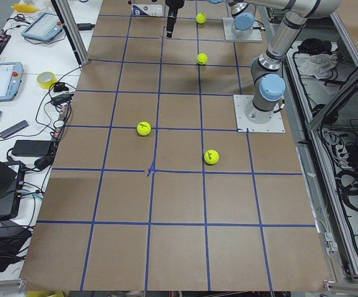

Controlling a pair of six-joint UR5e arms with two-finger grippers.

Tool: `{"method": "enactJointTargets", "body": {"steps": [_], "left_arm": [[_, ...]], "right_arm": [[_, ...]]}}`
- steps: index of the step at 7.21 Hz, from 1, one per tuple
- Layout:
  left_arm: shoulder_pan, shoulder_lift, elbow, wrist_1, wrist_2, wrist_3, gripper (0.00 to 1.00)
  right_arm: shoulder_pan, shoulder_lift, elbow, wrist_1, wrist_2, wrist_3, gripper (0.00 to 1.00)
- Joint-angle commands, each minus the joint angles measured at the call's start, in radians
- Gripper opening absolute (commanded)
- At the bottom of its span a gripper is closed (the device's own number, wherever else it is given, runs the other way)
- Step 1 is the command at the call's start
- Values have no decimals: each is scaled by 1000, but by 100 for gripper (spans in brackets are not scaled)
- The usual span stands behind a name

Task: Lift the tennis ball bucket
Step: 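Close the right gripper on the can's bottom end and lift it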

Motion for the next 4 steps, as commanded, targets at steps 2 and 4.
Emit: {"method": "enactJointTargets", "body": {"steps": [2,4], "left_arm": [[0,0,0,0,1,0,100],[0,0,0,0,-1,0,100]], "right_arm": [[-29,49,34,-36,-3,-61,100],[-31,62,48,-41,0,-59,100]]}}
